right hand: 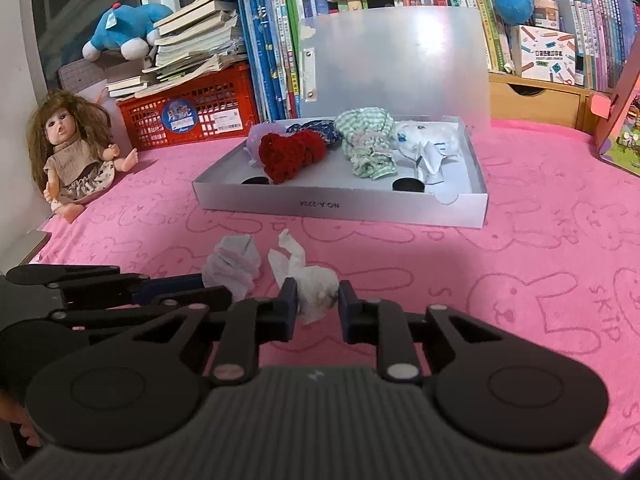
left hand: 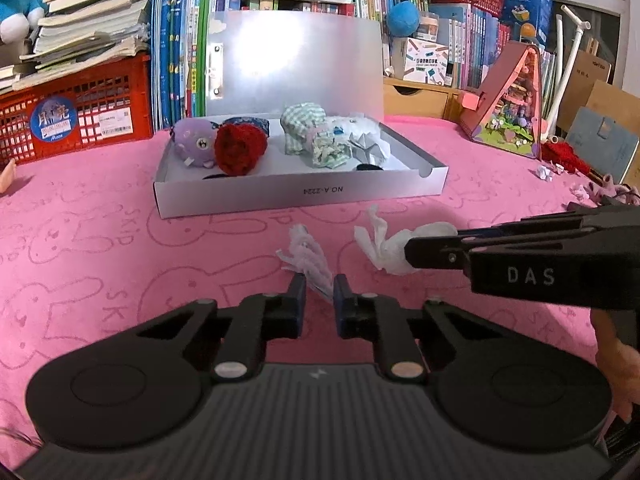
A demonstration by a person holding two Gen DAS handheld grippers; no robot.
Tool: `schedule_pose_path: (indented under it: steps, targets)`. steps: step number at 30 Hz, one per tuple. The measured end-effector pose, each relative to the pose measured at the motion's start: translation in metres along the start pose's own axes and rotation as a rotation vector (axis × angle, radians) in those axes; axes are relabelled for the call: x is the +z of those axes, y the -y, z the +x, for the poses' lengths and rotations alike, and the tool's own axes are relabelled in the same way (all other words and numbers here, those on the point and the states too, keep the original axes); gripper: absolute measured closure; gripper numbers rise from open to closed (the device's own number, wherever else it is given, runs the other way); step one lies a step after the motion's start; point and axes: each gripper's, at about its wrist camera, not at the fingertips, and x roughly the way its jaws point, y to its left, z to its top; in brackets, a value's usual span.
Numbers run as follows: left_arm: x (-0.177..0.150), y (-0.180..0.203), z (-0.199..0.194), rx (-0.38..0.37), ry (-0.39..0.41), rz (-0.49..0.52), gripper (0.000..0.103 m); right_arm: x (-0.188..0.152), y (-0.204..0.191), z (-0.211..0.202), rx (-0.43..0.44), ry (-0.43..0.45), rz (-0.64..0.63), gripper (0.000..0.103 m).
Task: Organize objects
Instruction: 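Carry the paper with the left tool while the right tool carries the tissue over the box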
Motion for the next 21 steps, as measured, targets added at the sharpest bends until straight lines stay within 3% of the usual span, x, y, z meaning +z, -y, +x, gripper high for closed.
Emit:
schedule_pose_path:
  steps: [5, 13, 15, 17, 21]
  targets:
    - [0.008, -0.003, -0.002, 0.015, 0.022, -0.01, 0.092, 0.009, 0.006, -0.001, -0.018, 0.018, 0.014, 0.078]
    - [0.013, -0.004, 0.0, 0.013, 0.018, 0.004, 0.091, 0.011, 0.009, -0.002, -0.03, 0.023, 0.006, 0.078]
    - [0.011, -0.001, 0.002, 0.043, 0.017, 0.012, 0.086, 0.01, 0.008, -0.001, -0.037, 0.021, 0.001, 0.078]
    - [0.009, 0.001, 0.004, 0.058, 0.014, 0.026, 0.063, 0.009, 0.008, -0.001, -0.041, 0.02, -0.002, 0.078]
    - [0.008, 0.004, 0.008, 0.089, 0.039, 0.042, 0.048, 0.009, 0.011, 0.0, -0.046, 0.016, 0.005, 0.078]
